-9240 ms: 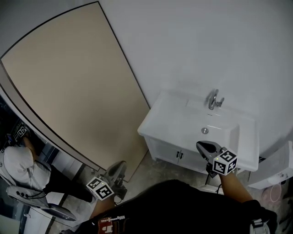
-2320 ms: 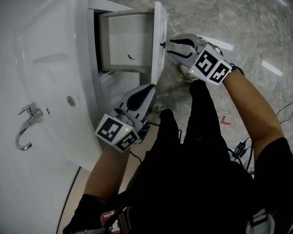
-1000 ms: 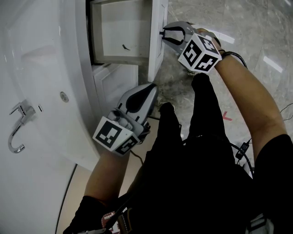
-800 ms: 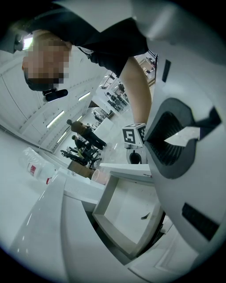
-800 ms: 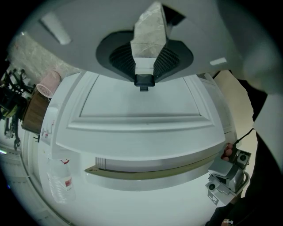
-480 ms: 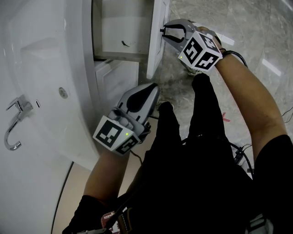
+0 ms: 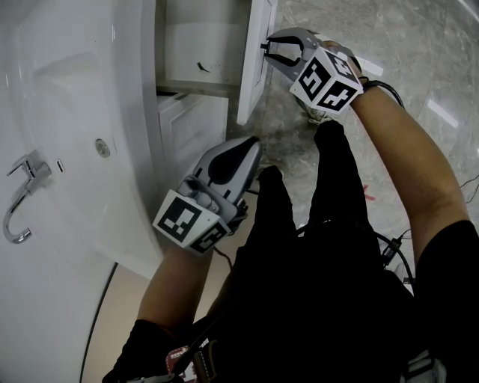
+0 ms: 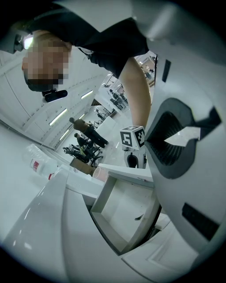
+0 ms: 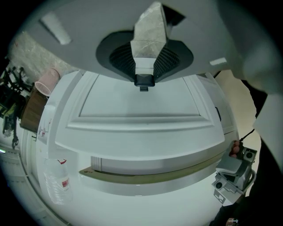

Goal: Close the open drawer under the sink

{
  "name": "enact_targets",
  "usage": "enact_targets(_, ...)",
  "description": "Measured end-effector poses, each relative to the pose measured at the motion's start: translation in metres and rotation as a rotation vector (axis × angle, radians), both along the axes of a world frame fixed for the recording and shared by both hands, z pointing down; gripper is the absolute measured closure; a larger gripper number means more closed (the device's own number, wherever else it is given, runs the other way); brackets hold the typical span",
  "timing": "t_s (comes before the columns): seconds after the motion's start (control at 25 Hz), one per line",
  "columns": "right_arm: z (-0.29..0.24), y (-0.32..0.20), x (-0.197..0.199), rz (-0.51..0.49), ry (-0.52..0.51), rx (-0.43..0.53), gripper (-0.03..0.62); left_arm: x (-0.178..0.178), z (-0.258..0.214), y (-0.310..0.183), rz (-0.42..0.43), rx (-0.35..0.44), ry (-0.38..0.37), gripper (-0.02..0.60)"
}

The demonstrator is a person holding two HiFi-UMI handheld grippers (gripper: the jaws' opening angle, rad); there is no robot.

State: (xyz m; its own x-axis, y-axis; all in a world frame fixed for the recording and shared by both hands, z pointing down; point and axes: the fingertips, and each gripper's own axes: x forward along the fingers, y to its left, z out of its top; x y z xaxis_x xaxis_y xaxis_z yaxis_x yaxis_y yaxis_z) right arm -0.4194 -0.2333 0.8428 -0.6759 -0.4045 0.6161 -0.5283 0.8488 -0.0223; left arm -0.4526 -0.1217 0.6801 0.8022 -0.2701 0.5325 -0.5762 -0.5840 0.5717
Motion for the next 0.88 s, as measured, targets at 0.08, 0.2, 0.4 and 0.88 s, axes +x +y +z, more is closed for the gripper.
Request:
enact_targets(0.08, 0.0, -0.003, -0.004, -0.005, 0.0, -0.004, 0.47, -0.004, 0.001, -0.003, -0.006, 0.0, -0.005, 0.589)
enact_targets(0.2, 0.001, -0.007, -0.009, -0.008, -0.004, -0.007, 0.47, -0.011, 0.003, -0.005, -0.013, -0.001, -0.017, 0.589)
enact_targets(0.4, 0.001, -0.014, -0.017, -0.009, -0.012, -0.005, 0.47, -0.016, 0.006, -0.008, -0.025, -0.004, -0.015, 0.589)
enact_targets(0.88, 0.001, -0.025, -0.036, -0.019, -0.013, -0.001, 0.47, -0.031, 0.009, -0.011, -0.036, -0.003, -0.011, 0.589)
